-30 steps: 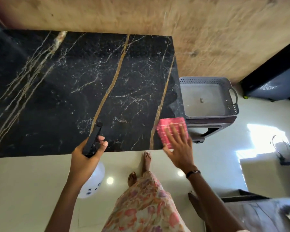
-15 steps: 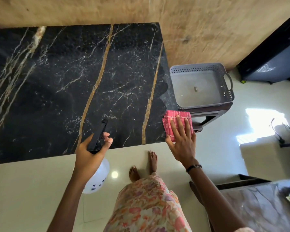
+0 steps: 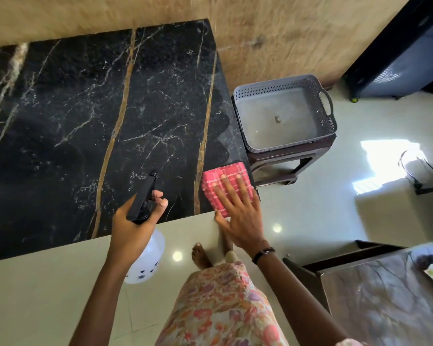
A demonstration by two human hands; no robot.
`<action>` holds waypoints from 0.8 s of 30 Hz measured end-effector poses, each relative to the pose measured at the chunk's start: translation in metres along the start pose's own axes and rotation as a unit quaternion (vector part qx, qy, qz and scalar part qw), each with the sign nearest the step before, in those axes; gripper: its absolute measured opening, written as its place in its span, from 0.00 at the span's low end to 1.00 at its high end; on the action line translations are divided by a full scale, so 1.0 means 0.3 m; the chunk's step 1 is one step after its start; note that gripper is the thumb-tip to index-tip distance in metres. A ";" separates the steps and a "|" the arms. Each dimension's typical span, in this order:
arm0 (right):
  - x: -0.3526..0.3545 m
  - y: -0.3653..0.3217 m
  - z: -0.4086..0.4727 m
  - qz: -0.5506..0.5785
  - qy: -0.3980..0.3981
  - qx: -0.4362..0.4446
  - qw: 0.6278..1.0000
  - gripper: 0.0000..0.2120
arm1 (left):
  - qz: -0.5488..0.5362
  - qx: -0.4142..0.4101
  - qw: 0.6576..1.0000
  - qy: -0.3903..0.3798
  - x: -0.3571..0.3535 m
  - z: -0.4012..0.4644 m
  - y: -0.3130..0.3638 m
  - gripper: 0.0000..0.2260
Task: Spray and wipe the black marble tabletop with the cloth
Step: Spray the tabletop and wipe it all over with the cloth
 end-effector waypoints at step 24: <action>0.024 0.103 0.100 0.229 0.039 -0.189 0.954 0.35 | 0.001 -0.070 0.997 -0.033 -0.050 0.112 0.106 0.05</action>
Point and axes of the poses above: each hand's wrist, its own z-axis towards the middle knuckle, its own x-axis out of the back of the hand, y = z × x, the point moved 1 cm from there along z, towards the middle knuckle, and after that the axes turned 5 degrees about y, right-handed, at the moved point
